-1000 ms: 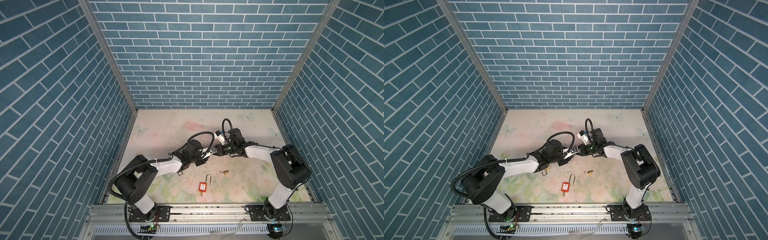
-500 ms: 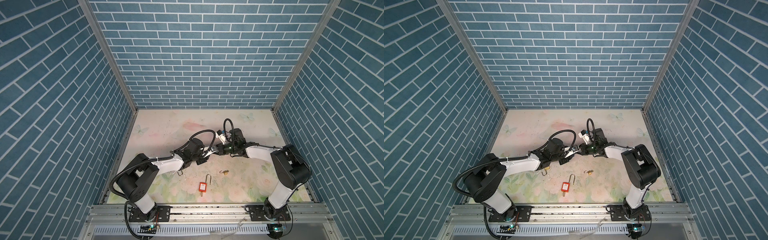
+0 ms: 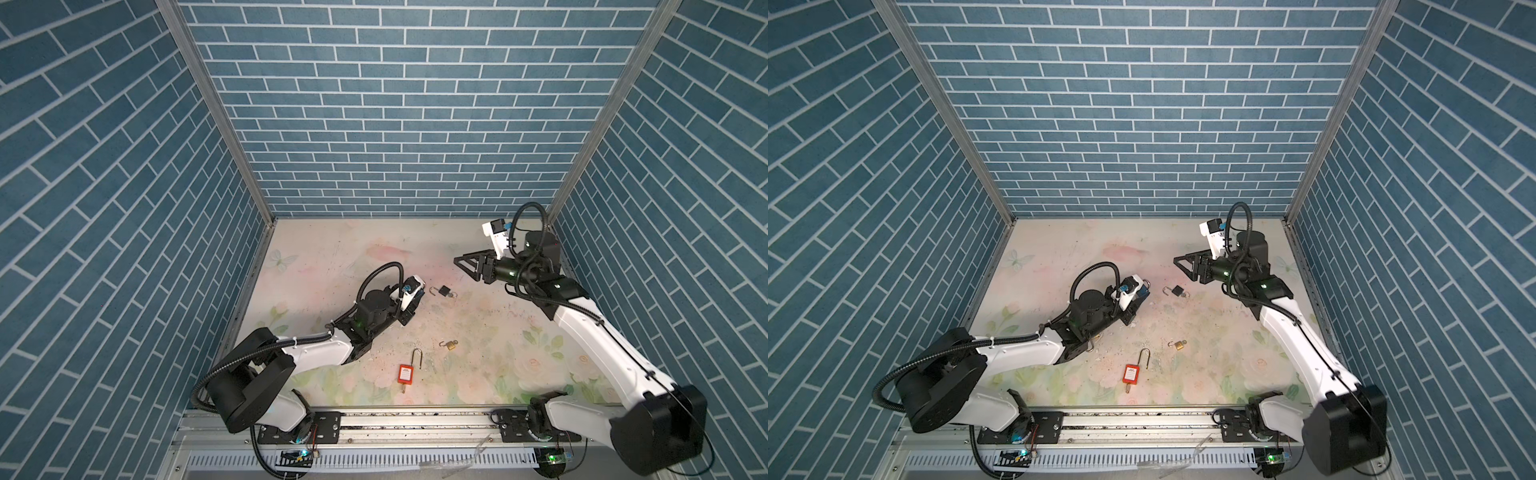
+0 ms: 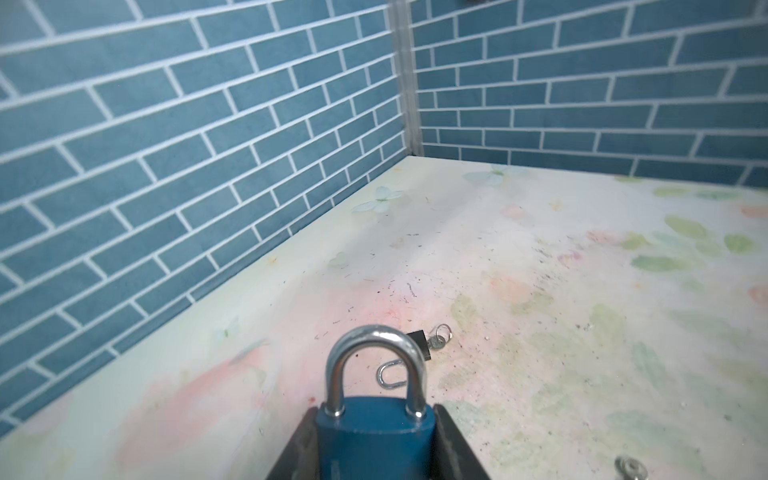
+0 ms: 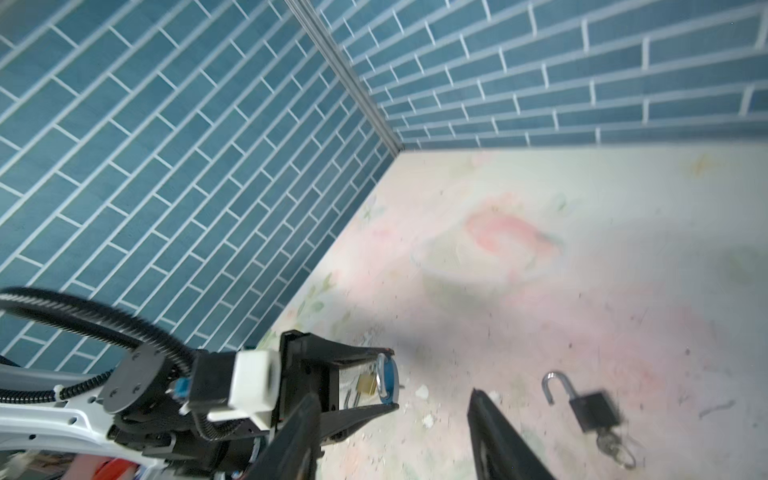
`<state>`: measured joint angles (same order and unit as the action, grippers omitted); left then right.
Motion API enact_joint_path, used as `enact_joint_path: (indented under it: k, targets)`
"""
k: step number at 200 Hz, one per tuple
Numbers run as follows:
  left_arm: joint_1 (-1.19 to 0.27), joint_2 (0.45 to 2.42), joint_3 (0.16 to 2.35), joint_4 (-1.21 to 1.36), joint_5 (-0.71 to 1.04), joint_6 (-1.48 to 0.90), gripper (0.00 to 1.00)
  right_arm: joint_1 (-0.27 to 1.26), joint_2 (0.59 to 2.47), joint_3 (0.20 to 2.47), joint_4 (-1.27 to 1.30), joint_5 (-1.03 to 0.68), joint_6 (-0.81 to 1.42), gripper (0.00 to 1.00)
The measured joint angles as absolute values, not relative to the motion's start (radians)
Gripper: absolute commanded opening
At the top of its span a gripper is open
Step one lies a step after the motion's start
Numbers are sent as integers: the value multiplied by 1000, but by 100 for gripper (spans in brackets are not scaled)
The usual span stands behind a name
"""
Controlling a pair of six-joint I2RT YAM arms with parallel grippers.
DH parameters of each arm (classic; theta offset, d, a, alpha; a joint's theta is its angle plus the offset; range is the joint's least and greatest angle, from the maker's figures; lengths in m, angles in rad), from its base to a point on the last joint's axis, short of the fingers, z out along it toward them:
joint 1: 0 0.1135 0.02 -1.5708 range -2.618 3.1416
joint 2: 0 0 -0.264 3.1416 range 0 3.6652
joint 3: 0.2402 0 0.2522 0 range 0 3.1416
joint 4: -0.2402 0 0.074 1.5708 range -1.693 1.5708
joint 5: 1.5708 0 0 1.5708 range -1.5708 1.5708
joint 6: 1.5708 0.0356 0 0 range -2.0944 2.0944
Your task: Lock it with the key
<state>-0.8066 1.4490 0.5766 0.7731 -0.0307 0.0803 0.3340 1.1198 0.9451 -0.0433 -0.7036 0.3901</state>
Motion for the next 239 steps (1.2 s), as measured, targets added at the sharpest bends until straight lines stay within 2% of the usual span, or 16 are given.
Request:
enact_joint_path:
  k: [19,38,69,94,124,178,214,239]
  targets:
    - [-808,1431,579,776,-138,-152,0,369,1046,803,81,-621,398,57]
    - [-804,1412,588,751,-240,-448,0,465,1044,670,176,-515,393,55]
    - [-789,1410,586,702,-295,-908,0,643,1149,610,268,-402,364,45]
    - [-768,1420,585,674,-260,-1119,0,691,1279,649,336,-375,361,42]
    - [-748,1420,585,620,-228,-1234,0,699,1403,708,398,-377,363,42]
    - [-731,1420,585,595,-207,-1289,0,712,1526,791,455,-413,372,38]
    - [-721,1420,585,595,-193,-1303,0,719,1597,832,459,-453,393,31]
    - [-717,1420,585,595,-188,-1310,0,727,1631,844,458,-474,403,20]
